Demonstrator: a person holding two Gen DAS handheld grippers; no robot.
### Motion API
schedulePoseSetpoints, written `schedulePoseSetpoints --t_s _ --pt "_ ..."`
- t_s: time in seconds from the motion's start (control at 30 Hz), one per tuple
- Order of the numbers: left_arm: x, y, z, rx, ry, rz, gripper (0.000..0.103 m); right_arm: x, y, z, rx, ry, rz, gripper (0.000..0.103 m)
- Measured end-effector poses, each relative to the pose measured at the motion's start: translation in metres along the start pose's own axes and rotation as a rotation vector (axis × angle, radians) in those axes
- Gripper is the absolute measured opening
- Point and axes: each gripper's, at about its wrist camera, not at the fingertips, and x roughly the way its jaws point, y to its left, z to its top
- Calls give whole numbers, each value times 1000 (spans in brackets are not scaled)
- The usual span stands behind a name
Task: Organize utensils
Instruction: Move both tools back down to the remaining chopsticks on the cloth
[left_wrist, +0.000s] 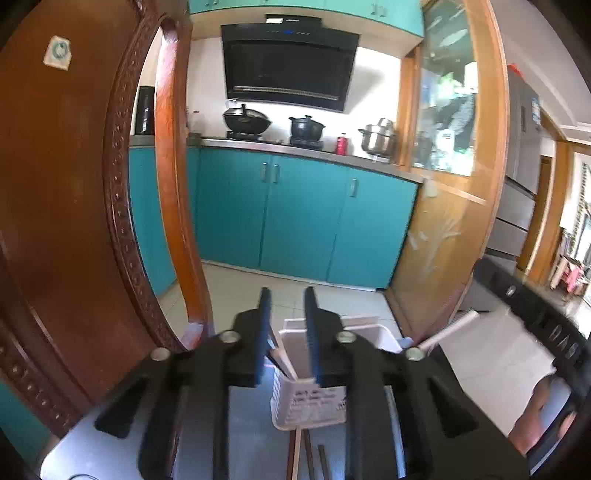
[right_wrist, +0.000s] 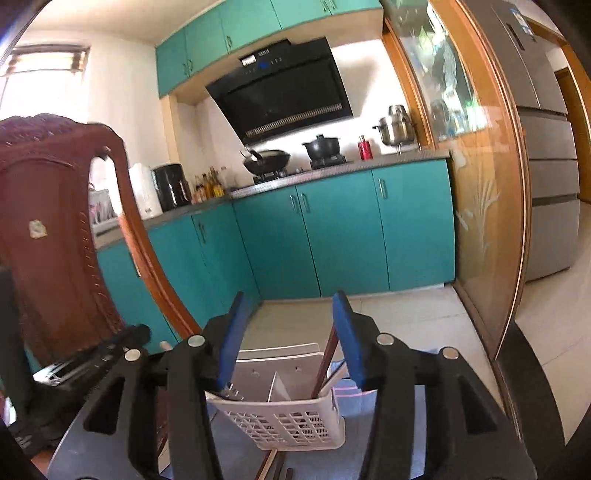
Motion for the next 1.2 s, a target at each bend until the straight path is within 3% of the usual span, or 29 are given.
schedulePoseSetpoints --t_s 0.1,0.2,0.33,0.4,0.47,0.53,0.77,0.9,0.93,0.97,1.03,1.2 --pt "-20 0 -9 35 2 -9 26 -29 -1 -2 -32 7 48 47" --pt "-19 -2 -29 82 95 20 26 -42 6 -16 -95 95 107 47" --pt "8 6 -70 101 295 75 26 -16 12 -68 -169 341 127 45" --pt "23 13 -93 93 401 100 26 21 4 -113 -141 556 83 41" --pt "31 13 -104 104 440 116 26 57 -7 -156 -76 767 40 40" --pt "31 8 -107 129 442 122 26 76 -11 -183 -67 862 3 39" --pt "25 0 -112 170 423 107 26 87 11 -214 -167 917 -38 40" --pt "24 1 -112 179 421 110 26 88 15 -217 -180 906 -49 39" --pt "23 1 -111 179 422 112 26 88 16 -218 -185 903 -53 36" --pt "23 2 -112 180 424 113 26 89 19 -219 -193 900 -55 24" --pt "23 1 -112 184 426 116 26 89 21 -221 -194 906 -42 11" --pt "25 0 -115 197 429 113 26 86 18 -213 -176 895 -62 8"
